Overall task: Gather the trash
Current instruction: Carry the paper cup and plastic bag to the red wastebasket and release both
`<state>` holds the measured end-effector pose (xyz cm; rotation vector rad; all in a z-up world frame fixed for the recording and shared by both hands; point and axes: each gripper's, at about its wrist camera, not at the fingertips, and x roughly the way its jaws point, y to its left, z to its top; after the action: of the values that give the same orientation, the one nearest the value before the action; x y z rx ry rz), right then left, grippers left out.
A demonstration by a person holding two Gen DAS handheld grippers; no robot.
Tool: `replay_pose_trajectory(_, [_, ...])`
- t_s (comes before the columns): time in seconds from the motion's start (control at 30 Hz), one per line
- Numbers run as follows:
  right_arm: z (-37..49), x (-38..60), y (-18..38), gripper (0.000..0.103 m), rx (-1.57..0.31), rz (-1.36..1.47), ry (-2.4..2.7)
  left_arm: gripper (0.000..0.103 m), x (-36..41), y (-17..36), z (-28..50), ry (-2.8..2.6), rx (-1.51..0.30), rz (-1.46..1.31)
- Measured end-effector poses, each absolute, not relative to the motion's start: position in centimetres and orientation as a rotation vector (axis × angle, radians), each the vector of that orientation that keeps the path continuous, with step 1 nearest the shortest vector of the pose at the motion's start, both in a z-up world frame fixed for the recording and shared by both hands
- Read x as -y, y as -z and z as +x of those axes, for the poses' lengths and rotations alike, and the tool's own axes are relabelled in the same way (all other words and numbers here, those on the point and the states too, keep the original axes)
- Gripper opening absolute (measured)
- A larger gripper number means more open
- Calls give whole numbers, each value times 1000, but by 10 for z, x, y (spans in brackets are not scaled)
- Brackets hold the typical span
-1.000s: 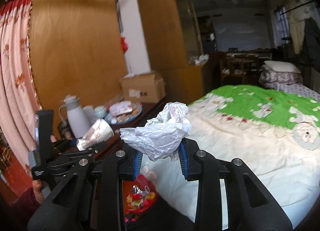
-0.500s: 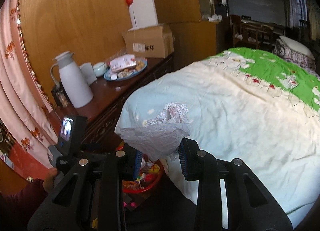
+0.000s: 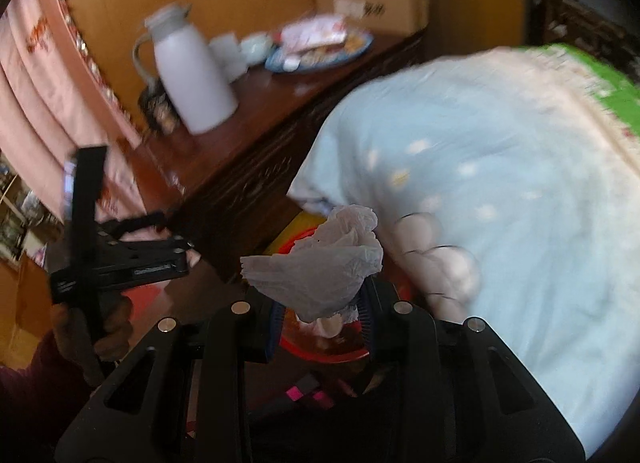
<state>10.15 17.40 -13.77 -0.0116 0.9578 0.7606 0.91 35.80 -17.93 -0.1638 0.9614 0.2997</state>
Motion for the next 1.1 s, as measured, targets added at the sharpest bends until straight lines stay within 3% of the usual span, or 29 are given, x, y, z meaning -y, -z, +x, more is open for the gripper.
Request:
replay_pose_trajectory(0.03, [106, -181, 144, 40, -982, -18, -769, 95, -358, 179, 8, -296, -963, -156])
replay_pose_trajectory(0.1, [115, -195, 155, 56, -1006, -52, -750, 95, -357, 183, 8, -286, -967, -147])
replay_pose_trajectory(0.37, [116, -200, 155, 64, -982, -70, -737, 96, -349, 184, 5, -273, -964, -106])
replay_pose_trajectory(0.5, [117, -197, 153, 82, -972, -52, -751, 96, -348, 187, 5, -276, -975, -106])
replay_pose_trajectory(1.1, [63, -151, 125, 82, -957, -70, -607, 96, -303, 150, -25, -205, -922, 23])
